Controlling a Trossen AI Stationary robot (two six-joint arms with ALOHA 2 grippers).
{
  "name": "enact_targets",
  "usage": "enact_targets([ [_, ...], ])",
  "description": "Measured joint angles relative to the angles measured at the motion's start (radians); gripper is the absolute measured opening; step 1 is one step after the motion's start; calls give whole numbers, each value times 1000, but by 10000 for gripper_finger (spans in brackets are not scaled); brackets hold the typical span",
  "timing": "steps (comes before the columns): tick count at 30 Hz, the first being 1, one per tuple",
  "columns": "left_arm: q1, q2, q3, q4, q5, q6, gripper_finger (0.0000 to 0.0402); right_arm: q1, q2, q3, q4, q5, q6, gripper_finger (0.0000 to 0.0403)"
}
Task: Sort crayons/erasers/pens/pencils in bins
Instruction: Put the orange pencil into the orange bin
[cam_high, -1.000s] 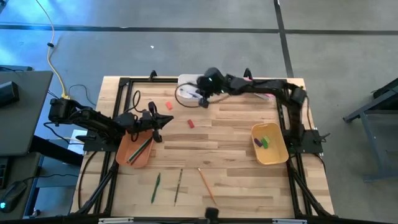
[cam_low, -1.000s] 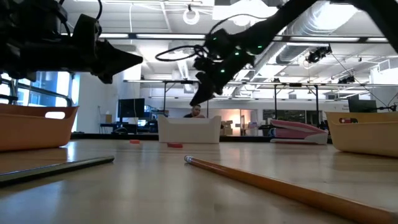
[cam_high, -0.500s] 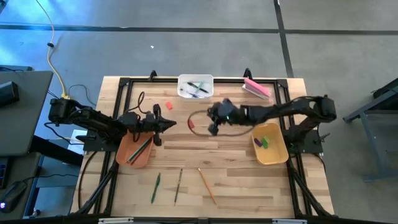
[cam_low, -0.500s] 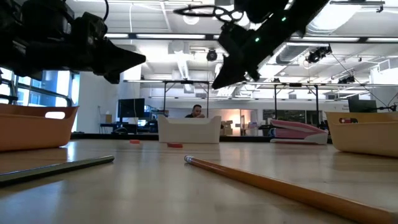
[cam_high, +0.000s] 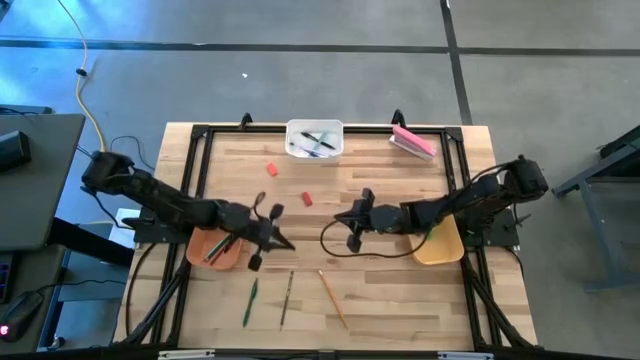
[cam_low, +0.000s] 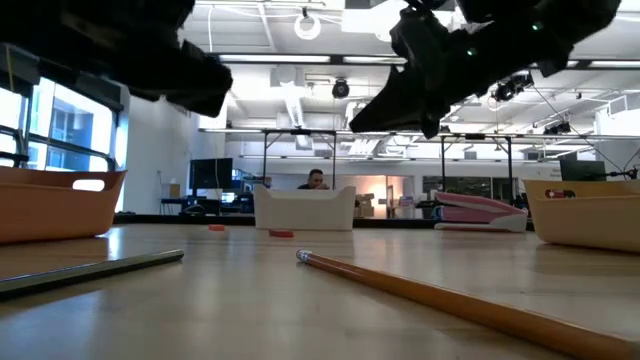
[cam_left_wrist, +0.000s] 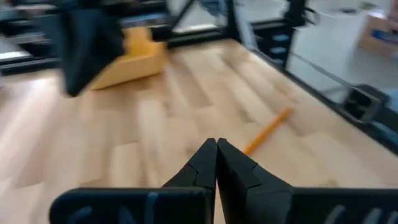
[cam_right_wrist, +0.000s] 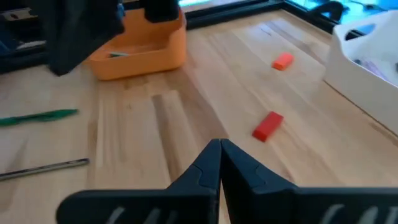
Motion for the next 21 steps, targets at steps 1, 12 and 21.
enact_targets([
  [1,-21,13,23,-23,0,-5,0,6,0,-10,13,0,-1,0],
  [12,-180,317,305,-181,-48,-7,1,-3,0,-82,57,33,36,0],
  [21,-215,545,578,-386,-49,7,39,-17,1,-297,402,32,71,0],
])
